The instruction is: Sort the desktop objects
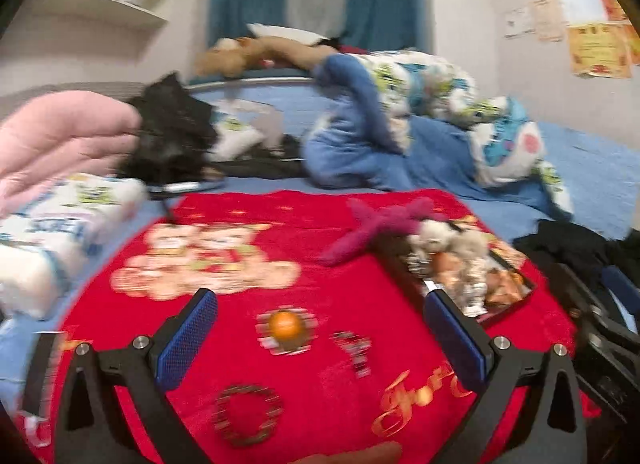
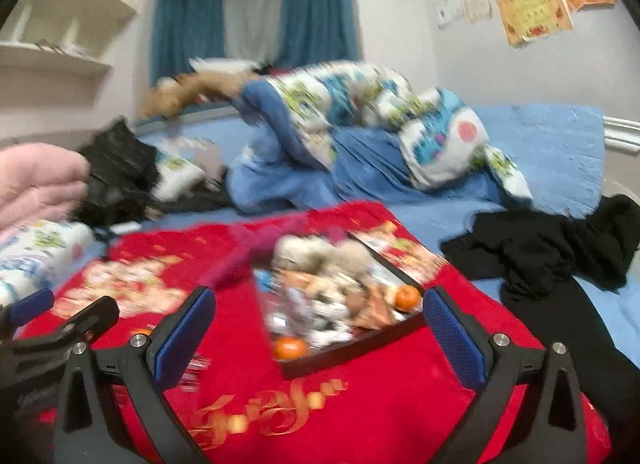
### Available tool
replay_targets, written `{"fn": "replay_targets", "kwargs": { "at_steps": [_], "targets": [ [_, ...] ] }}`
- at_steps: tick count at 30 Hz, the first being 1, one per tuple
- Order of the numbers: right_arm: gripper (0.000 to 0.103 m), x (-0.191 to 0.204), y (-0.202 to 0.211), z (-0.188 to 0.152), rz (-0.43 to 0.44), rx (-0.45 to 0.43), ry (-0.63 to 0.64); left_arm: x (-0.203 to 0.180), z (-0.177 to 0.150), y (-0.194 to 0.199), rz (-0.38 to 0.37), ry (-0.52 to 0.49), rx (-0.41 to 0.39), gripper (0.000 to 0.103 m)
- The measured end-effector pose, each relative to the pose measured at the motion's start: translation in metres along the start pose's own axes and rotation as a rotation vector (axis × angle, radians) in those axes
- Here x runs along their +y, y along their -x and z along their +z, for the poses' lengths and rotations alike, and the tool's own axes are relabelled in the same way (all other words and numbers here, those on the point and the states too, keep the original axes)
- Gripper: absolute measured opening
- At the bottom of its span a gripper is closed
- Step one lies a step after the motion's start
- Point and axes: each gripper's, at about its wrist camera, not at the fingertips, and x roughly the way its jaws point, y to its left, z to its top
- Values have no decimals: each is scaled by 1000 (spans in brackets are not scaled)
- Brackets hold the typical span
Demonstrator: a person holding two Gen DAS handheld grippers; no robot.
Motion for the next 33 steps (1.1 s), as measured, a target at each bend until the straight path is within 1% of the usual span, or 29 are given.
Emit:
{"fn": "replay_targets", "kwargs": {
  "at_steps": [2, 5, 7, 10, 13, 14, 16, 18, 20, 22, 28, 29, 31, 33],
  "targets": [
    [103, 10, 27, 0, 25, -46, 12, 15, 0, 21, 0, 13, 1, 103],
    [103, 25, 54, -9, 18, -72, 46, 34, -5, 51, -11, 21, -8, 103],
    [103, 32, 70, -17, 1, -82, 72, 42, -16, 68, -8, 0, -10, 103],
    [103, 41, 90, -33, -37, -72, 118, 45, -38, 86, -11, -35, -7, 103],
    [103, 45, 98, -43, -38, -57, 128, 47, -57, 93, -22, -35, -41, 103],
    [103, 48, 99, -44, -36, -51, 132, 47, -61, 95, -32, -36, -53, 103],
    [103, 51, 97, -42, -53, -26, 131, 47, -68, 92, -38, -36, -47, 103],
    [103, 52, 97, -42, -52, -9, 104, 47, -71, 89, -48, -32, -48, 103],
    [103, 51, 95, -45, -55, 20, 92, 44, -72, 86, -40, -57, -50, 103],
    [103, 49, 95, -51, -66, 36, 91, 42, -74, 84, -18, -77, -71, 103],
    [103, 49, 88, -68, -102, 98, 158, 40, -80, 67, -15, -108, -68, 103],
    [103, 46, 84, -69, -104, 119, 141, 40, -80, 65, -15, -109, -61, 103],
    [103, 41, 80, -69, -93, 133, 111, 41, -79, 61, -34, -97, -52, 103],
    [103, 39, 74, -70, -104, 155, 98, 44, -79, 59, -50, -78, -50, 103]
  ]
}}
